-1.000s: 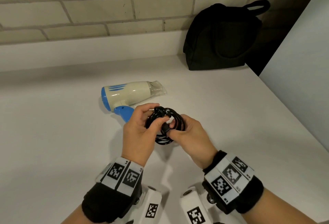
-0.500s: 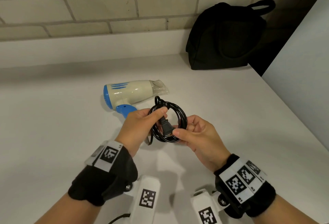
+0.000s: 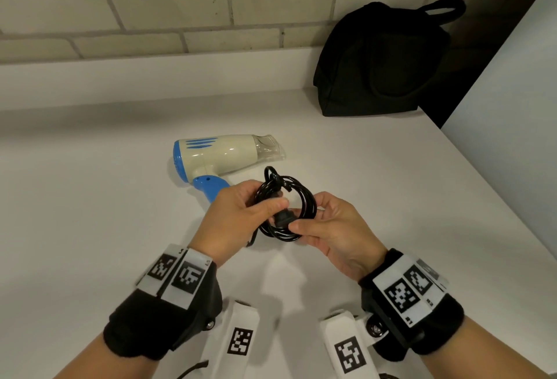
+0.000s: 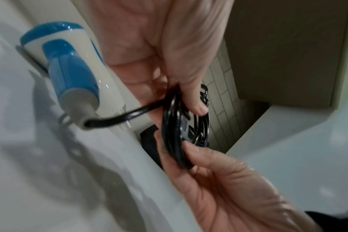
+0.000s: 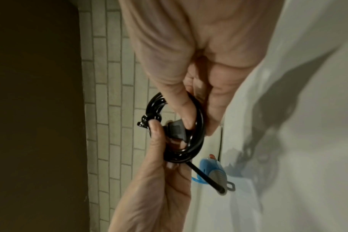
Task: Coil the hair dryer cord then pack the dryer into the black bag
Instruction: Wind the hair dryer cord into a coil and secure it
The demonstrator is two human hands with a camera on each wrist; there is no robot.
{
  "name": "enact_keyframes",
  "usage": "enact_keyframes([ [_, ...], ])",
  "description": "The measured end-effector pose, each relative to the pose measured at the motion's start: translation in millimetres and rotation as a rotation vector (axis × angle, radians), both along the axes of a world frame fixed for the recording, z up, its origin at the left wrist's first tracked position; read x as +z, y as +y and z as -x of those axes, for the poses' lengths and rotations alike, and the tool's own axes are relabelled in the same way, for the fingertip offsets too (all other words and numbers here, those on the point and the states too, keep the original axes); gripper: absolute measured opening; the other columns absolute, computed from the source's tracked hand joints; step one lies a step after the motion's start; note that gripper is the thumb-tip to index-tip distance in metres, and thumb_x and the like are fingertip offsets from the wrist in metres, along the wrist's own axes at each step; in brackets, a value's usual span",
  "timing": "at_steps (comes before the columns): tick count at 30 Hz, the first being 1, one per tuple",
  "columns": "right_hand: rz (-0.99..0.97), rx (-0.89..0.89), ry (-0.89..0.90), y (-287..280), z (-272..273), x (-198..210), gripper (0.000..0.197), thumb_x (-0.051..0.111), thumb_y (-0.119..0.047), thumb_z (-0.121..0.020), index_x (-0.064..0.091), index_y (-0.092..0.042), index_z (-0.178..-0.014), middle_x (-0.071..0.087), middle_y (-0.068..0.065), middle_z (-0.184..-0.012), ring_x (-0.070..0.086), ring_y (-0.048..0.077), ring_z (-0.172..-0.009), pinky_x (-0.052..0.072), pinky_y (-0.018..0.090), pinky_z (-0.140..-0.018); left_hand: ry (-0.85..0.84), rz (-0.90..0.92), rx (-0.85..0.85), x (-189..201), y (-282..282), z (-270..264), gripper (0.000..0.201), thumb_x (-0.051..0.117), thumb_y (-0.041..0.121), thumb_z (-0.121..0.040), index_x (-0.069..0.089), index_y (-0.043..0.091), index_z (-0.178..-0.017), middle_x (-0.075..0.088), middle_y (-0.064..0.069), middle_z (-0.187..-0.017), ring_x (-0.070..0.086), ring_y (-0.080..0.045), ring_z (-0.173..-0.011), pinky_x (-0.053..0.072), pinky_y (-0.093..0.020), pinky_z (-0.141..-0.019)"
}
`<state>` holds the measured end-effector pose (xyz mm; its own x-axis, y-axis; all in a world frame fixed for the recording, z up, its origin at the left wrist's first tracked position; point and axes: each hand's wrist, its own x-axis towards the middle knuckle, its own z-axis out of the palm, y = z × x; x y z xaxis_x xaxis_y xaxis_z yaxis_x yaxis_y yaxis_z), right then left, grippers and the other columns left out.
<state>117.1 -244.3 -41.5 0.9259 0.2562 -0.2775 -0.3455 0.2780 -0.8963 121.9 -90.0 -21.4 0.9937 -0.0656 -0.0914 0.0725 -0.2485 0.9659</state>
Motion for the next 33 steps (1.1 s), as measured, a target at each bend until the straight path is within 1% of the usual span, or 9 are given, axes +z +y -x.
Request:
enact_keyframes([
  [6,0.028,0.006,-0.082,1.4,-1.5,3.6,0.031,0.055,0.019,-0.075,0.048,-0.01,-0.079,0.072,-0.001,-0.061,0.068,0.012,-0.057,0.052,0.021,-0.048,0.039,0.009,-0.026,-7.0,7.3,1.8,0.007,0.065,0.021,-0.077,0.071,0.019,-0.081,0.071,0.008,-0.07,0.065,0.005,-0.063,0.044,-0.004,-0.054],
  [10,0.094,0.09,-0.123,2.0,-0.8,3.6,0.032,0.053,0.019,-0.077,0.043,-0.011,-0.079,0.072,-0.005,-0.061,0.068,0.007,-0.061,0.051,0.024,-0.056,0.129,0.084,-0.048,-11.2,12.7,-2.8,0.017,0.065,0.026,-0.074,0.071,0.014,-0.083,0.074,0.0,-0.075,0.069,-0.007,-0.073,0.049,-0.012,-0.061],
  [16,0.206,0.204,-0.12,-3.8,7.1,-2.8,0.036,0.054,0.021,-0.075,0.037,-0.01,-0.081,0.07,-0.009,-0.056,0.063,0.002,-0.056,0.042,0.031,-0.062,0.342,0.199,-0.344,-8.5,17.1,0.5,0.029,0.07,0.045,-0.064,0.073,0.017,-0.065,0.074,0.0,-0.07,0.066,-0.013,-0.074,0.048,-0.018,-0.068],
  [20,0.311,0.159,-0.168,-0.7,13.4,-4.0,0.054,0.068,0.007,-0.072,0.036,-0.024,-0.102,0.068,-0.001,-0.085,0.066,0.024,-0.07,0.05,0.039,-0.063,0.4,0.183,-0.397,-4.4,13.2,3.6,0.038,0.062,0.053,-0.062,0.072,0.016,-0.064,0.069,-0.002,-0.07,0.061,-0.017,-0.078,0.044,-0.03,-0.081],
  [22,0.445,0.078,-0.354,2.2,17.5,-2.3,0.063,0.076,-0.012,-0.068,0.035,-0.045,-0.105,0.054,-0.008,-0.111,0.064,0.019,-0.089,0.054,0.032,-0.072,0.404,0.17,-0.385,-1.0,8.1,3.7,0.042,0.057,0.05,-0.072,0.072,0.011,-0.074,0.068,-0.01,-0.077,0.062,-0.017,-0.077,0.045,-0.03,-0.082],
  [25,0.709,0.014,-0.778,1.7,21.5,4.2,0.042,0.061,-0.035,-0.067,0.045,-0.044,-0.106,0.035,-0.018,-0.12,0.047,-0.002,-0.104,0.043,0.014,-0.089,0.394,0.18,-0.355,2.8,4.4,5.4,0.049,0.056,0.051,-0.075,0.07,0.004,-0.084,0.063,-0.022,-0.092,0.06,-0.022,-0.084,0.046,-0.033,-0.085],
  [28,0.794,-0.084,-0.969,-5.5,18.2,-3.5,0.047,0.061,0.0,-0.071,0.053,-0.031,-0.105,0.042,-0.002,-0.11,0.049,0.005,-0.092,0.046,0.016,-0.081,0.362,0.112,-0.384,2.9,3.5,7.0,0.061,0.057,0.054,-0.069,0.066,-0.004,-0.085,0.064,-0.031,-0.096,0.055,-0.028,-0.088,0.04,-0.048,-0.097],
  [30,0.789,-0.103,-0.991,-7.6,15.7,-5.9,0.047,0.059,0.007,-0.07,0.056,-0.026,-0.102,0.045,-0.002,-0.102,0.05,0.005,-0.089,0.047,0.016,-0.076,0.336,0.068,-0.375,0.0,1.2,7.9,0.063,0.056,0.059,-0.07,0.064,-0.002,-0.076,0.067,-0.016,-0.075,0.053,-0.024,-0.079,0.042,-0.044,-0.09],
  [33,0.713,-0.114,-0.917,-8.3,13.0,-6.3,0.031,0.058,-0.009,-0.074,0.057,-0.026,-0.1,0.047,-0.012,-0.095,0.051,-0.002,-0.09,0.047,0.011,-0.075,0.236,-0.02,-0.257,-2.0,-6.7,9.3,0.063,0.045,0.062,-0.071,0.061,0.001,-0.076,0.05,0.011,-0.046,0.044,-0.007,-0.056,0.038,-0.021,-0.065],
])
